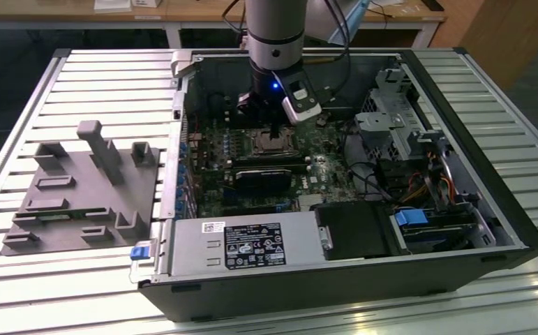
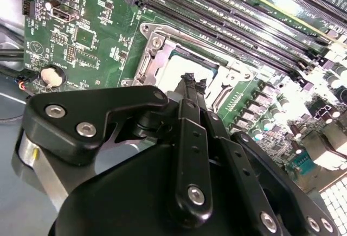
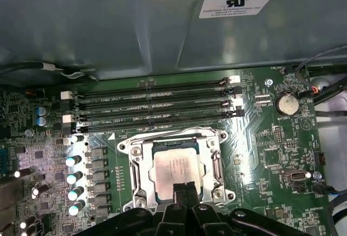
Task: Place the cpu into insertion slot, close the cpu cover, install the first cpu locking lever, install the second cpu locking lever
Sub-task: 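Install the second cpu locking lever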
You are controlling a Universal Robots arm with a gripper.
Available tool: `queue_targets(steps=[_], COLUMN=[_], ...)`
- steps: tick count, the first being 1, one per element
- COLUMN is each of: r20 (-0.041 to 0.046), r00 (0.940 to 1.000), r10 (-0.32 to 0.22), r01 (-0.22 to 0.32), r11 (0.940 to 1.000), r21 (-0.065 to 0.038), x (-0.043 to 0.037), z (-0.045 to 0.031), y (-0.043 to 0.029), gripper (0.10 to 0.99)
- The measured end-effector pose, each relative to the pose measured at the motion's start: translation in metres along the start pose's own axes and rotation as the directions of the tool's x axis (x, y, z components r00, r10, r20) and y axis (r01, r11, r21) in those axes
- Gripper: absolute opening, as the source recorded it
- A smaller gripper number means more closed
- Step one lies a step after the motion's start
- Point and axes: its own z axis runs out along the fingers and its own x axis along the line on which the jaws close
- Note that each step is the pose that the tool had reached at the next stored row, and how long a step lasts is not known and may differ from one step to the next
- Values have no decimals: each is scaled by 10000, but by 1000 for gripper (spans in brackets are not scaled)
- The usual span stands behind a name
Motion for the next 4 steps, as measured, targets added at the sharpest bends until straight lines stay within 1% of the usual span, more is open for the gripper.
queue_targets(steps=[4], r20=[0], r00=[10000], r10=[0], r01=[0], r11=[10000], r21=[5], x=[0], z=[-1], y=[0], gripper=[106])
